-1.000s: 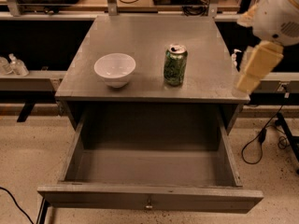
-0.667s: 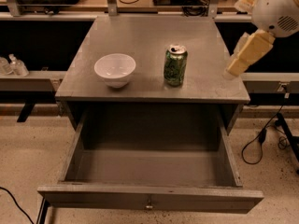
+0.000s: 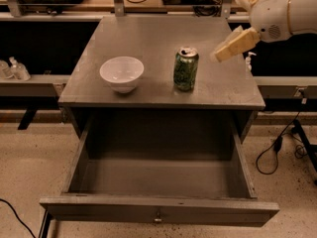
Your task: Place green can into top drawer
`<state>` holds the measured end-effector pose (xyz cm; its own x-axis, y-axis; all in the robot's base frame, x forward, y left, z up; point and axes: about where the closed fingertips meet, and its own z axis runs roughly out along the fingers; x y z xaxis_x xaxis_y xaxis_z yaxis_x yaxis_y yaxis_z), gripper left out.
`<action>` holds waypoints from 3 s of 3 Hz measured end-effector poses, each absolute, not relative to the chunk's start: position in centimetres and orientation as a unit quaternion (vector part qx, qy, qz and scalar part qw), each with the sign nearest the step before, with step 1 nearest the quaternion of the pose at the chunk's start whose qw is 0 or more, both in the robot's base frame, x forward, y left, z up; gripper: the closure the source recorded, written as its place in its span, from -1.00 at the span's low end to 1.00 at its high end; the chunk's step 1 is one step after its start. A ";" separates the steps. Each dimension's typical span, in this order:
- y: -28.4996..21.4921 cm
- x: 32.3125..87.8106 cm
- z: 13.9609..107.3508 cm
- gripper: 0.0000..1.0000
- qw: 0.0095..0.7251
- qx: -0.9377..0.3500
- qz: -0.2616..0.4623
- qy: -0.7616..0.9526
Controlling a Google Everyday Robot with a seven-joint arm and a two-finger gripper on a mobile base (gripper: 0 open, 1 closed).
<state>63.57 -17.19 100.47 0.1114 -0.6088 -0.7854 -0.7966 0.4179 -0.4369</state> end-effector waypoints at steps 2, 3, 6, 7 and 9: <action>-11.2 67.0 95.6 -1.00 0.522 -0.505 0.191 0.661; -9.2 66.7 92.6 -1.00 0.489 -0.500 0.222 0.680; -7.7 66.9 90.9 -0.03 0.474 -0.494 0.244 0.687; -7.4 66.9 90.8 0.44 0.473 -0.495 0.246 0.686; -3.3 61.2 95.8 1.00 0.490 -0.468 0.381 0.629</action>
Offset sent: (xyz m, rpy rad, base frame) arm 0.0318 0.0931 -0.0965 0.1404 0.2482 0.0728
